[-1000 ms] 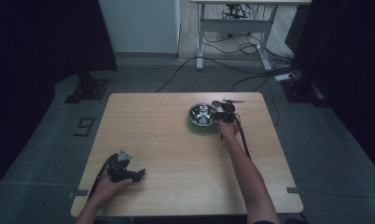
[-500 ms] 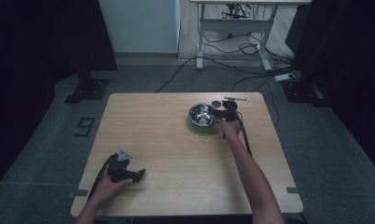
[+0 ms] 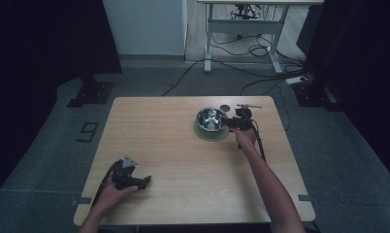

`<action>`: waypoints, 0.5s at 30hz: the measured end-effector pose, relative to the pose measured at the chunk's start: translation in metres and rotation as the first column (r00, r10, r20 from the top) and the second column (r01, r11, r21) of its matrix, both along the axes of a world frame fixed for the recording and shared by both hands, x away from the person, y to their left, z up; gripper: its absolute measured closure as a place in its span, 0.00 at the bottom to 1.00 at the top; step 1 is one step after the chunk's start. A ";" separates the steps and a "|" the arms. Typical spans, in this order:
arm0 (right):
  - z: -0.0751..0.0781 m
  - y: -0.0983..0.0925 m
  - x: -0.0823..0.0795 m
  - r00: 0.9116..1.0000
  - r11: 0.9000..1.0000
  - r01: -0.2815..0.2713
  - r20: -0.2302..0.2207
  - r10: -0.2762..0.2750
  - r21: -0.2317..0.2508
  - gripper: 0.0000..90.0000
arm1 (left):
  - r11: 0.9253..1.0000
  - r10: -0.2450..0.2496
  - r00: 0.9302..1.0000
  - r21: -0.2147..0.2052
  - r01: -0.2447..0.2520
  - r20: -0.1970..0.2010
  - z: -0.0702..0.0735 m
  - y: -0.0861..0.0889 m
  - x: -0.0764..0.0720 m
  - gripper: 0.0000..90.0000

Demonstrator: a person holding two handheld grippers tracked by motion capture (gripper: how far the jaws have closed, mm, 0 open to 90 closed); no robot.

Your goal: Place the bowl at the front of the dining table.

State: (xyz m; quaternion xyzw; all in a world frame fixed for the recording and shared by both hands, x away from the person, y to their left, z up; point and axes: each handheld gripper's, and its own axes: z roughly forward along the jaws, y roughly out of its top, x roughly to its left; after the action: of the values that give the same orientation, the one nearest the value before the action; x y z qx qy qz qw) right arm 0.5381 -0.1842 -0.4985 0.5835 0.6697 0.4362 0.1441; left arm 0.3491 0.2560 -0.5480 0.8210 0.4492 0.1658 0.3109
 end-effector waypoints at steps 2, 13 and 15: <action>0.001 -0.001 -0.002 1.000 1.000 -0.005 0.000 0.005 -0.002 0.42 | 1.000 0.000 1.000 0.000 0.000 0.000 0.000 0.000 0.000 0.00; 0.012 -0.008 -0.036 0.997 0.998 -0.062 0.037 0.062 -0.020 0.41 | 1.000 0.000 1.000 0.000 0.000 0.000 0.000 0.000 0.000 0.00; 0.014 -0.010 -0.042 0.997 0.997 -0.071 0.043 0.071 -0.009 0.41 | 1.000 0.000 1.000 0.000 0.000 0.000 0.000 0.000 0.000 0.00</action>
State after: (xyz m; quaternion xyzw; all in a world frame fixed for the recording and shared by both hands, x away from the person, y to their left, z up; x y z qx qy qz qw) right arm 0.4960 -0.1941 -0.4846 0.5493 0.6883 0.4510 0.1453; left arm 0.3491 0.2560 -0.5480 0.8210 0.4493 0.1658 0.3109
